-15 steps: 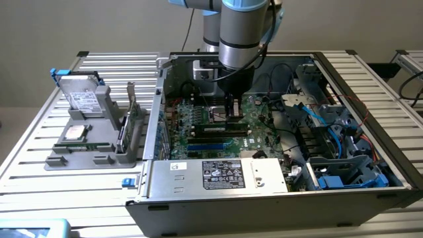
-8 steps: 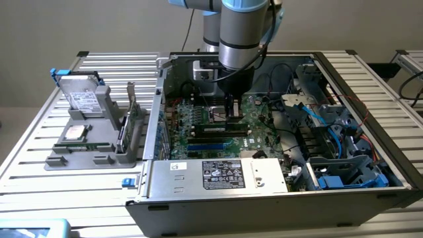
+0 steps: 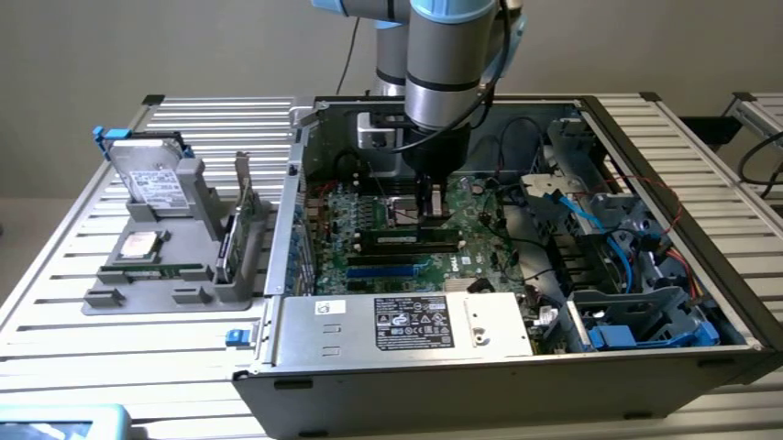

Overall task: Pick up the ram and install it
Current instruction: 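Insert the ram into the slot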

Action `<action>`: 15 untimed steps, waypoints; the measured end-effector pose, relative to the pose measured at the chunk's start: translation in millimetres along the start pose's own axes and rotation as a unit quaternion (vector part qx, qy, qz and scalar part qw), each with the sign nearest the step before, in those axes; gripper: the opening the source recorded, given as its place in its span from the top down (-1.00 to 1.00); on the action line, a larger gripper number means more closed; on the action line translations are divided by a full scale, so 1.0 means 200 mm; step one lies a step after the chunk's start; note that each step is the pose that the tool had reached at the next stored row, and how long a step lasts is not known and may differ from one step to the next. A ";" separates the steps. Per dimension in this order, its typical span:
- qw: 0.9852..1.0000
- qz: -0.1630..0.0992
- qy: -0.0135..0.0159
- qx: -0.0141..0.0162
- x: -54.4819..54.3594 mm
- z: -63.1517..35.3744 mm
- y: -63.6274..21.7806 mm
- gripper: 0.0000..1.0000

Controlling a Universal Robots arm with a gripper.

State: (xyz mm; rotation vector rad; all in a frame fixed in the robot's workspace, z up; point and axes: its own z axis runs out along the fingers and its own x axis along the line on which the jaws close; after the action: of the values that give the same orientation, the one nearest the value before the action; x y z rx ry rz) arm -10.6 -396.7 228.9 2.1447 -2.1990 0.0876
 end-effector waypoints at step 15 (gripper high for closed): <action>1.000 0.002 0.000 0.000 0.01 -0.007 -0.002 0.75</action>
State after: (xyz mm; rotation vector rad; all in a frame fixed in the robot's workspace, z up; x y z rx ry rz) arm -10.2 -398.9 230.4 2.1391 -2.2041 0.0875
